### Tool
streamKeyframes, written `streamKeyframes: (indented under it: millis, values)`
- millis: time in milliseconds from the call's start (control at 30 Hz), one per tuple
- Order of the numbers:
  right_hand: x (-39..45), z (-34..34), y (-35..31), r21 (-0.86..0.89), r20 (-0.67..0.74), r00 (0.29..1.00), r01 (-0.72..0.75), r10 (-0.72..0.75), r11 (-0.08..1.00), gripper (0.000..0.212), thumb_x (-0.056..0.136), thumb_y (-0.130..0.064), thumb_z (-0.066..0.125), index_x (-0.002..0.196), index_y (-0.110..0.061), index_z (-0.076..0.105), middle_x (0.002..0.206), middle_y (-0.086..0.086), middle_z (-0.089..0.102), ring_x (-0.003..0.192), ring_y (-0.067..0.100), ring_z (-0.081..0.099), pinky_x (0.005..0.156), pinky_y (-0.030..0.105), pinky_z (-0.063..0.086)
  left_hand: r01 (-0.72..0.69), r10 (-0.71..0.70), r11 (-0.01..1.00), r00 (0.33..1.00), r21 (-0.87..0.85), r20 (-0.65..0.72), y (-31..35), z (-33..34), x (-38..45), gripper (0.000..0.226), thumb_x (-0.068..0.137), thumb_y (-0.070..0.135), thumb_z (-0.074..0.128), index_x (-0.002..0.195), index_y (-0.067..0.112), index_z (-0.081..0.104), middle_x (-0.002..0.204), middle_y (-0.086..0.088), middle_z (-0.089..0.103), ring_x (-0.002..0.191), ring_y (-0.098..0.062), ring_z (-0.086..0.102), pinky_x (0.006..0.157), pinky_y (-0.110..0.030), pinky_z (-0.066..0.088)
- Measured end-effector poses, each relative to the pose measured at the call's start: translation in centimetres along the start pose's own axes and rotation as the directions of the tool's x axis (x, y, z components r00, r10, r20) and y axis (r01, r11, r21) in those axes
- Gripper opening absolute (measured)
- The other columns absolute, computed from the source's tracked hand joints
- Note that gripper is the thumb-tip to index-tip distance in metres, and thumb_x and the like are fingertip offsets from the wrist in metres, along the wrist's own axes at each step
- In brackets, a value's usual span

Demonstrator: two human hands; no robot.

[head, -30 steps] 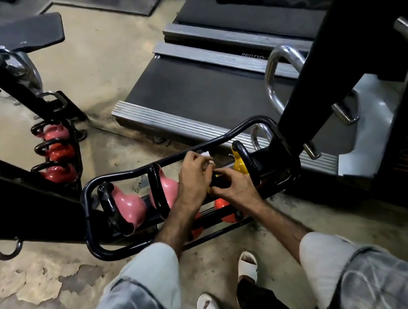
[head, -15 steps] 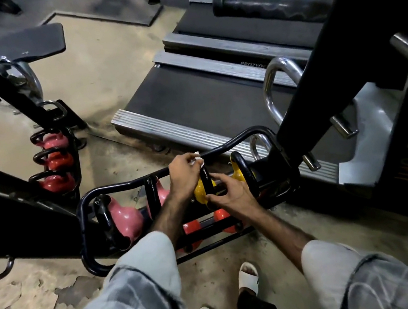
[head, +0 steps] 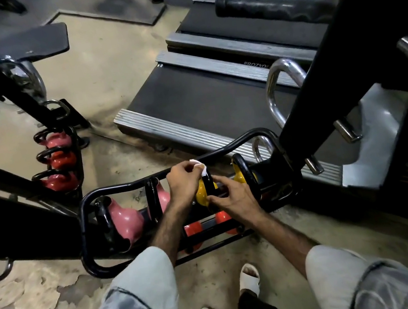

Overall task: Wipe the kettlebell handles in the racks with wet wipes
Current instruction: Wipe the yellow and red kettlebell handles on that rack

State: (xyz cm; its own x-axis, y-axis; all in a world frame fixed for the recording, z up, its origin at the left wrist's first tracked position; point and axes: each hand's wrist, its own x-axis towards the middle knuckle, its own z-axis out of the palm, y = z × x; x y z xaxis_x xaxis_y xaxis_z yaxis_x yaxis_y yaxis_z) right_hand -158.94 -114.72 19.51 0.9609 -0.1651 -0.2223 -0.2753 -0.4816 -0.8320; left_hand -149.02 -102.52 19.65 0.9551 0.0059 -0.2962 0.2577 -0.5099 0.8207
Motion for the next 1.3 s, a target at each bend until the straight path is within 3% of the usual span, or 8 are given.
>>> streamKeyframes:
  millis: [167,267,400,567,767,933,1133,1300]
  values:
    - [0.5,0.5,0.2,-0.010,0.001,1.000,-0.024,0.024,1.000,0.062,0.077,-0.036,0.075,0.136,-0.035,0.055,0.106,-0.009,0.067,0.092,0.007,0.065,0.091,0.023,0.051,0.175,-0.176,0.975,0.984,-0.140,0.002,-0.3,-0.6,0.4,0.014,0.083,0.028,0.071,0.085,0.014,0.071,0.082,-0.004,0.071,0.078,-0.017,0.068,0.071,-0.023,0.054]
    - [0.6,0.3,0.1,-0.014,0.029,0.999,-0.044,0.044,0.999,0.062,0.080,-0.037,0.075,0.137,-0.033,0.053,0.112,-0.005,0.068,0.093,0.004,0.061,0.079,0.008,0.047,0.078,-0.086,0.963,0.996,-0.260,-0.019,0.7,-1.3,-0.1,0.021,0.081,0.030,0.073,0.092,0.013,0.068,0.087,-0.004,0.072,0.083,-0.018,0.070,0.073,-0.029,0.058]
    - [0.7,-0.2,-0.2,0.049,-0.037,0.999,0.003,-0.002,0.999,0.060,0.082,-0.032,0.076,0.138,-0.025,0.054,0.122,-0.008,0.064,0.103,-0.001,0.057,0.074,-0.005,0.037,-0.016,0.017,0.994,1.000,-0.104,0.006,1.0,-1.3,-1.3,0.024,0.077,0.041,0.072,0.088,0.019,0.068,0.084,0.003,0.072,0.079,-0.010,0.067,0.074,-0.028,0.055]
    - [1.8,-0.6,-1.1,0.261,-0.179,0.978,0.156,-0.111,0.953,0.041,0.083,-0.016,0.075,0.121,-0.027,0.068,0.109,-0.012,0.071,0.101,0.001,0.066,0.088,0.019,0.053,-0.034,0.040,0.996,0.996,-0.078,0.077,1.5,-1.0,-1.9,0.023,0.081,0.041,0.070,0.085,0.018,0.071,0.078,0.005,0.072,0.073,-0.010,0.065,0.069,-0.026,0.052]
    - [4.3,-1.1,-0.9,0.230,-0.385,0.919,0.009,0.082,0.973,0.012,0.085,-0.019,0.068,0.095,-0.022,0.075,0.087,-0.010,0.074,0.080,0.001,0.063,0.072,0.014,0.046,-0.204,0.187,0.972,0.972,0.120,0.142,1.5,-2.1,-1.6,0.021,0.085,0.022,0.067,0.105,0.016,0.072,0.105,-0.001,0.070,0.099,-0.015,0.064,0.084,-0.017,0.046]
    - [5.9,1.1,-0.4,0.133,-0.225,0.954,-0.172,0.199,0.976,0.019,0.086,-0.011,0.064,0.100,-0.016,0.076,0.097,-0.001,0.075,0.091,0.011,0.067,0.081,0.020,0.048,-0.340,0.271,0.908,0.922,0.244,0.275,1.4,-1.7,-1.8,0.044,0.069,0.005,0.079,0.112,0.007,0.069,0.120,-0.010,0.063,0.110,-0.020,0.061,0.096,-0.027,0.049]
    - [7.1,3.6,-0.7,0.538,-0.160,0.847,-0.356,0.507,0.765,0.015,0.083,-0.008,0.072,0.098,-0.011,0.075,0.096,0.006,0.075,0.082,0.014,0.066,0.079,0.028,0.054,-0.355,0.228,0.870,0.905,0.342,0.359,2.6,-2.1,-1.2,0.056,0.063,0.007,0.084,0.115,0.001,0.066,0.124,-0.017,0.061,0.114,-0.027,0.059,0.102,-0.036,0.046]
    - [6.1,3.9,0.9,0.683,0.071,0.872,-0.396,0.484,0.614,0.021,0.084,0.004,0.066,0.100,-0.010,0.072,0.100,0.011,0.073,0.089,0.021,0.068,0.083,0.035,0.057,-0.370,0.219,0.807,0.911,0.461,0.349,3.1,-1.9,-1.4,0.051,0.065,0.013,0.081,0.114,0.003,0.068,0.121,-0.015,0.064,0.116,-0.026,0.057,0.100,-0.032,0.044]
